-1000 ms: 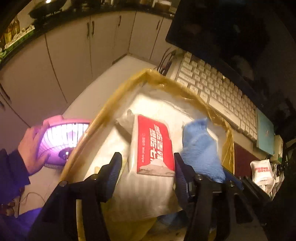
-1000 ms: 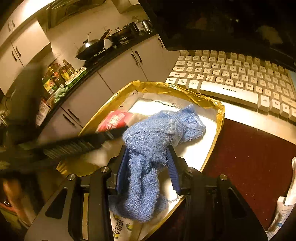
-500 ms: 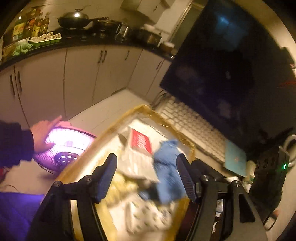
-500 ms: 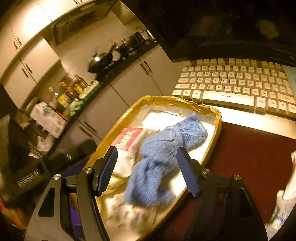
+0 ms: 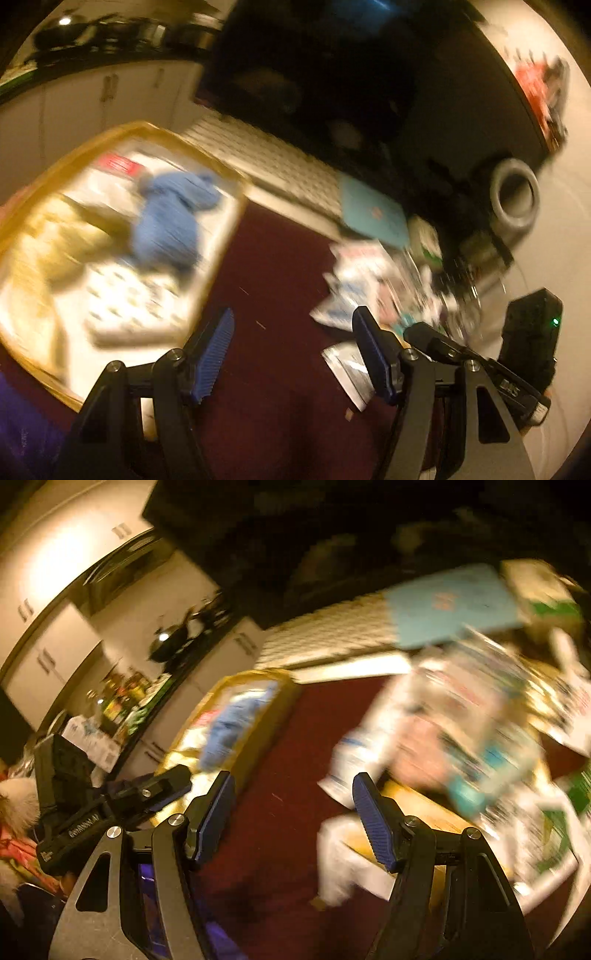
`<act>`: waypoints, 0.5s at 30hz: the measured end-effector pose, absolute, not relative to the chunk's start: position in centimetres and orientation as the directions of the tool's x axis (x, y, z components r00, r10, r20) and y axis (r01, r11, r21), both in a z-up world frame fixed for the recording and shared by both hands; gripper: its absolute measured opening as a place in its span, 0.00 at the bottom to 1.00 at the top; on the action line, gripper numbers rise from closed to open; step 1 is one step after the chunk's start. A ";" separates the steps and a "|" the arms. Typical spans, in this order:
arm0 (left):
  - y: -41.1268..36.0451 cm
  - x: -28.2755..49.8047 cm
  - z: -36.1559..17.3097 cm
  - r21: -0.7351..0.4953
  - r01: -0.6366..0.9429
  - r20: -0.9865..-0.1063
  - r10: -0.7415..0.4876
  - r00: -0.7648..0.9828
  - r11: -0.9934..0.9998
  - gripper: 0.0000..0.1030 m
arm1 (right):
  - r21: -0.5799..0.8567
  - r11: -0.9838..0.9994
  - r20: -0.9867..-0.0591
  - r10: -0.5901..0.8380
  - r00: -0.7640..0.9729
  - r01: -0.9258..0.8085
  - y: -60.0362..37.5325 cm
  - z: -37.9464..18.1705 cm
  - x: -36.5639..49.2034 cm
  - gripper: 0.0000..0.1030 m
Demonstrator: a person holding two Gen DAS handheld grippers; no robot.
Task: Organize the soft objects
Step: 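Move both grippers back over the cluttered desk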
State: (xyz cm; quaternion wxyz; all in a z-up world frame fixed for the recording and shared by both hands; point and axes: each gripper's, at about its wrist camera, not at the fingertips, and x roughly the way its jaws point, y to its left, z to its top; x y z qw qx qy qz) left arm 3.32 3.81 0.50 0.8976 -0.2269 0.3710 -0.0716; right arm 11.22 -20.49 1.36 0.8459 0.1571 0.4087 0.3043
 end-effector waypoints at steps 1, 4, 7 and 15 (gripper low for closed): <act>2.8 3.4 0.1 -0.453 -0.016 -0.641 -0.312 0.702 0.892 0.65 | 0.511 0.780 -0.603 0.625 0.496 -0.362 -21.7 0.9 10.7 0.65; 0.2 3.5 -0.8 -0.418 0.052 -0.657 -0.341 0.672 0.907 0.65 | 0.518 0.790 -0.610 0.610 0.506 -0.329 -23.8 0.3 10.3 0.65; -1.1 3.6 -1.3 -0.406 0.090 -0.672 -0.363 0.646 0.910 0.65 | 0.506 0.805 -0.612 0.588 0.529 -0.309 -24.8 0.5 11.0 0.65; -1.2 3.5 -1.9 -0.393 0.087 -0.697 -0.358 0.621 0.915 0.65 | 0.463 0.829 -0.671 0.559 0.488 -0.313 -23.6 -0.1 13.0 0.65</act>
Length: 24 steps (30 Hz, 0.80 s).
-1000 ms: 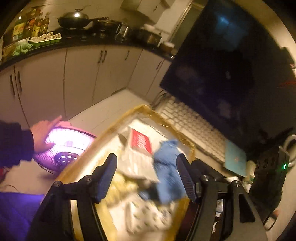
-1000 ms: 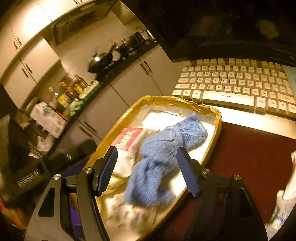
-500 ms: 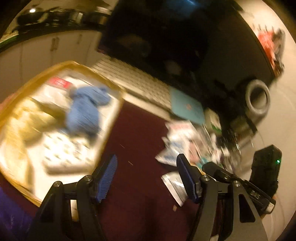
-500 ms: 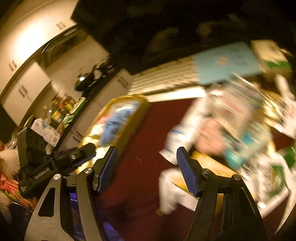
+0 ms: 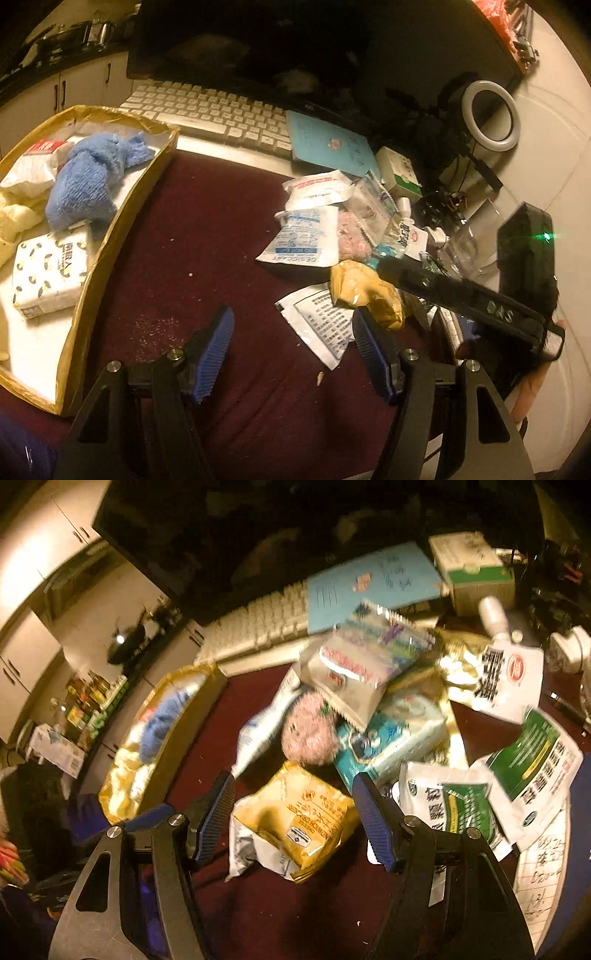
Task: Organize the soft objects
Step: 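Move both grippers back over the cluttered desk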
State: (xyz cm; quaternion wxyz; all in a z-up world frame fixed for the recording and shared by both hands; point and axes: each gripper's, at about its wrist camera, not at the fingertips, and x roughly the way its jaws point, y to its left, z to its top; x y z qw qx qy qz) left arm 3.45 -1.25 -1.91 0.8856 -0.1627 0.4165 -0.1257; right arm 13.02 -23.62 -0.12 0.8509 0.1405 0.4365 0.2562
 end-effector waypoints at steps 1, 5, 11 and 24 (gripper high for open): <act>-1.0 3.5 -2.0 -0.393 0.079 -0.700 -0.354 0.620 0.916 0.65 | 0.457 0.829 -0.673 0.559 0.485 -0.322 -23.5 -0.1 12.6 0.65; -0.4 3.6 -2.1 -0.411 0.066 -0.694 -0.359 0.624 0.909 0.65 | 0.403 0.828 -0.699 0.554 0.453 -0.390 -22.3 0.0 10.5 0.65; -0.3 3.5 -2.2 -0.421 0.062 -0.689 -0.364 0.626 0.905 0.65 | 0.426 0.840 -0.687 0.542 0.484 -0.335 -23.3 -0.1 11.7 0.65; 0.2 3.8 -2.9 -0.423 0.040 -0.703 -0.356 0.616 0.905 0.65 | 0.412 0.838 -0.714 0.541 0.445 -0.358 -21.8 -1.4 11.7 0.56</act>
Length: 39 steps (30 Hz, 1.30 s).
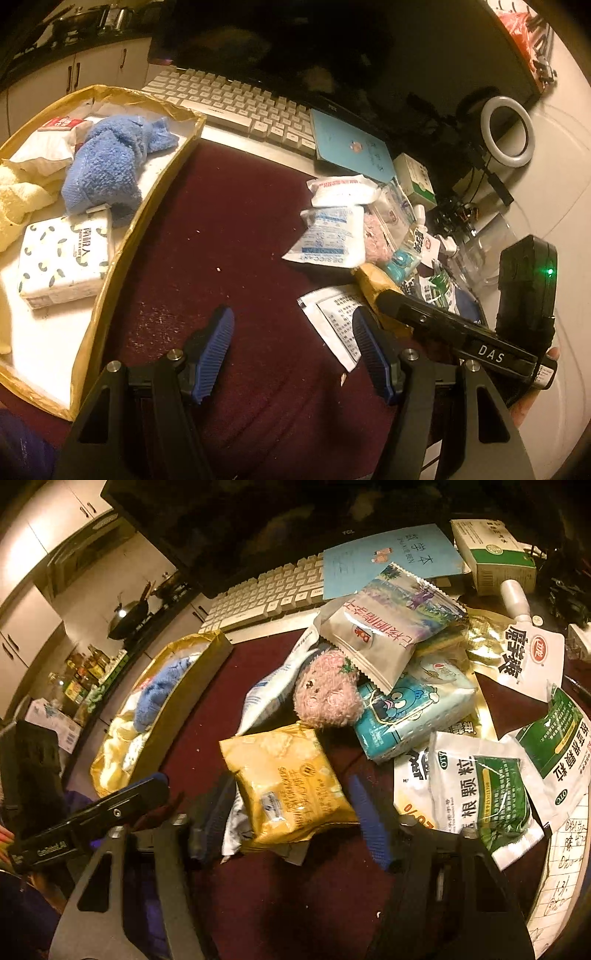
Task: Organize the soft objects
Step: 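Move both grippers back over the cluttered desk, then grasp the white printed leaflet with the left gripper while the right gripper grasps the yellow cracker packet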
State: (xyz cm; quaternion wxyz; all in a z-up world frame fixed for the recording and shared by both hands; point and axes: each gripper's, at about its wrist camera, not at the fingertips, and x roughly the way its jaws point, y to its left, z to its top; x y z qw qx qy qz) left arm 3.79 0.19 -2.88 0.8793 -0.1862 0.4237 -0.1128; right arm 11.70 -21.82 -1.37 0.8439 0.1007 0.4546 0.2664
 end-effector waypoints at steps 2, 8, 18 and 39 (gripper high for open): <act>-0.3 3.8 -2.8 -0.412 0.060 -0.704 -0.360 0.612 0.909 0.65 | 0.401 0.839 -0.715 0.538 0.446 -0.368 -21.8 -1.1 11.5 0.52; -3.2 4.7 -2.8 -0.327 0.181 -0.738 -0.371 0.564 0.927 0.65 | 0.483 0.800 -0.626 0.599 0.499 -0.355 -23.9 -0.5 10.6 0.44; -7.5 8.8 -3.9 -0.261 0.361 -0.793 -0.412 0.448 0.895 0.65 | 0.515 0.831 -0.596 0.523 0.609 -0.210 -26.5 -0.9 10.4 0.43; -7.8 8.9 -3.9 -0.295 0.332 -0.814 -0.417 0.403 0.896 0.65 | 0.524 0.822 -0.584 0.536 0.610 -0.221 -26.6 -1.0 10.5 0.44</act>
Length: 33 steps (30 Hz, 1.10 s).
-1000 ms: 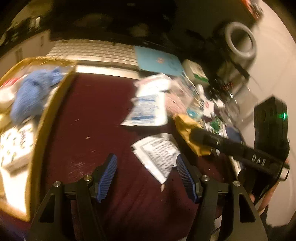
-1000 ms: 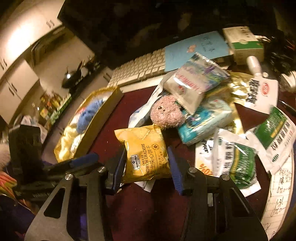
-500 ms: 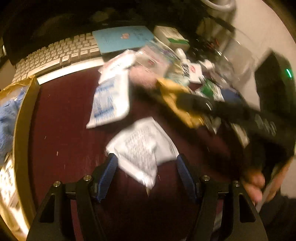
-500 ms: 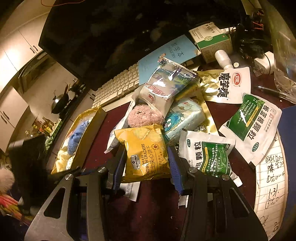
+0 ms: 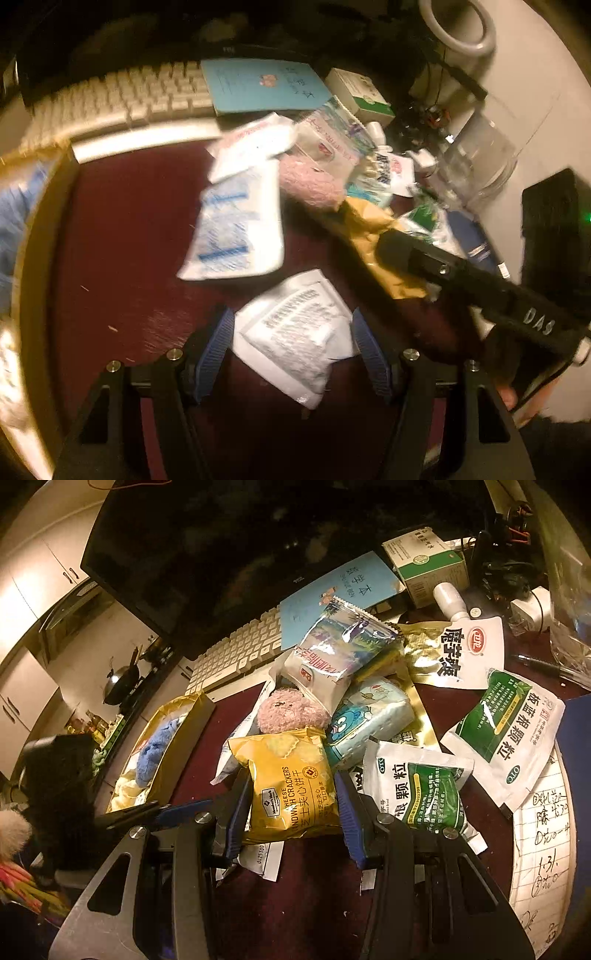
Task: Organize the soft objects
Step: 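Grasp the white printed leaflet with the left gripper while the right gripper grasps the yellow cracker packet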
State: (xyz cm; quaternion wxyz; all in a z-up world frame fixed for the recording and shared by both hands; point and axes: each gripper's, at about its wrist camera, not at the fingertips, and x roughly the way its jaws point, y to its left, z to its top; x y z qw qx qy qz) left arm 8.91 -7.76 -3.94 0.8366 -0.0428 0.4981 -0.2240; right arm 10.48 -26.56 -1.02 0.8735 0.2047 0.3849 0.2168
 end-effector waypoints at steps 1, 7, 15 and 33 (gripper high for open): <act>-8.1 8.3 -3.8 -0.299 0.354 -0.811 -0.431 0.395 0.886 0.65 | 0.520 0.825 -0.581 0.531 0.616 -0.220 -26.6 -0.9 10.3 0.44; -10.0 5.0 -3.4 -0.237 0.438 -0.846 -0.406 0.346 0.867 0.65 | 0.527 0.819 -0.565 0.536 0.627 -0.226 -26.8 -0.8 10.2 0.44; -9.4 8.2 -3.6 -0.178 0.411 -0.848 -0.351 0.396 0.894 0.65 | 0.531 0.818 -0.564 0.538 0.627 -0.224 -26.8 -0.8 10.1 0.44; -9.5 5.8 -4.0 -0.201 0.368 -0.842 -0.352 0.408 0.908 0.61 | 0.523 0.825 -0.575 0.529 0.625 -0.217 -26.8 -0.9 10.3 0.44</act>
